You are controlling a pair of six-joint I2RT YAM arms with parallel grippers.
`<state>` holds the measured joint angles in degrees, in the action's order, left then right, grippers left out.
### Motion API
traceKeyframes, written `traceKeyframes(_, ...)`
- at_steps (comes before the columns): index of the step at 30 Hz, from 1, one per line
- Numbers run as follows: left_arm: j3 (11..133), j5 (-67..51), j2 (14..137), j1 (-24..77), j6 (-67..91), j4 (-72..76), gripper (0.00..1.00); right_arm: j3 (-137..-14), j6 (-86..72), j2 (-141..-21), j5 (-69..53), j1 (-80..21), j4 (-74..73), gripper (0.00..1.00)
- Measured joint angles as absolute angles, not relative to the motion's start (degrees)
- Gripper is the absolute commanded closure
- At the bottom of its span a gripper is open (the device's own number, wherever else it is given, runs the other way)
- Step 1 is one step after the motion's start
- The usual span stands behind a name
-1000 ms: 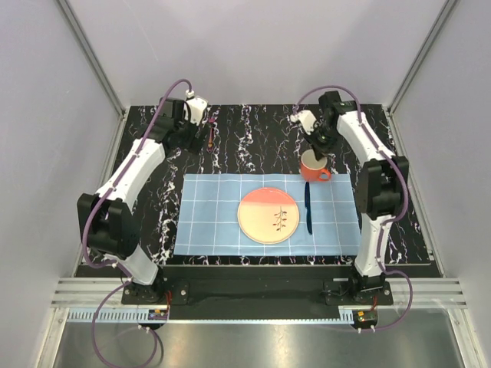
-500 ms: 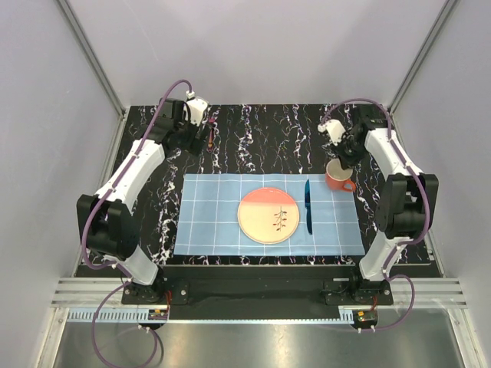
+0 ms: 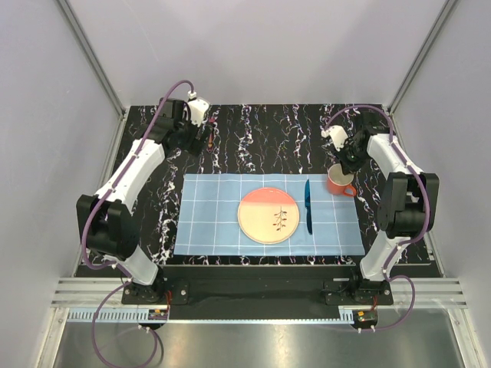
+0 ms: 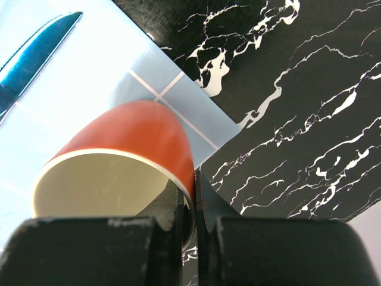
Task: Set the dinner table for one person
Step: Place the cup on the napkin.
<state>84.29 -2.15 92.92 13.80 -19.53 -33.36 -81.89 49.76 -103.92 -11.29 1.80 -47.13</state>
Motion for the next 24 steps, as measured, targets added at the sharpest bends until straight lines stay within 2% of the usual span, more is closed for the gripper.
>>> traceKeyframes(7, 84.4, -2.2, 92.9, 14.2, -19.7, -33.6, 0.07, -81.3, 49.7, -104.0, -11.6, 1.8, -45.8, 0.99)
traceKeyframes(10, 84.5, -2.2, 92.9, 14.3, -19.7, -33.8, 0.07, -81.3, 49.7, -104.2, -11.6, 1.8, -45.6, 0.87)
traceKeyframes(11, 84.7, -2.2, 92.9, 14.3, -19.7, -34.0, 0.07, -81.3, 49.7, -104.2, -11.6, 1.8, -45.6, 0.76)
traceKeyframes(13, 84.9, -2.2, 92.9, 14.3, -19.7, -34.1, 0.07, -81.2, 49.5, -104.5, -11.5, 1.8, -45.1, 0.67)
traceKeyframes(14, 85.1, -2.2, 92.9, 14.3, -19.7, -34.2, 0.06, -81.2, 49.6, -104.8, -11.5, 1.8, -44.7, 0.56)
traceKeyframes(15, 85.2, -2.2, 92.9, 14.3, -19.7, -34.2, 0.06, -81.2, 49.4, -105.1, -11.5, 1.8, -44.4, 0.52)
traceKeyframes(20, 85.5, -2.2, 92.9, 14.3, -19.7, -34.4, 0.06, -81.2, 49.6, -106.1, -11.3, 1.8, -44.1, 0.49)
traceKeyframes(24, 85.5, -2.2, 92.9, 14.3, -19.7, -34.4, 0.06, -81.2, 49.6, -106.2, -11.0, 1.8, -43.9, 0.42)
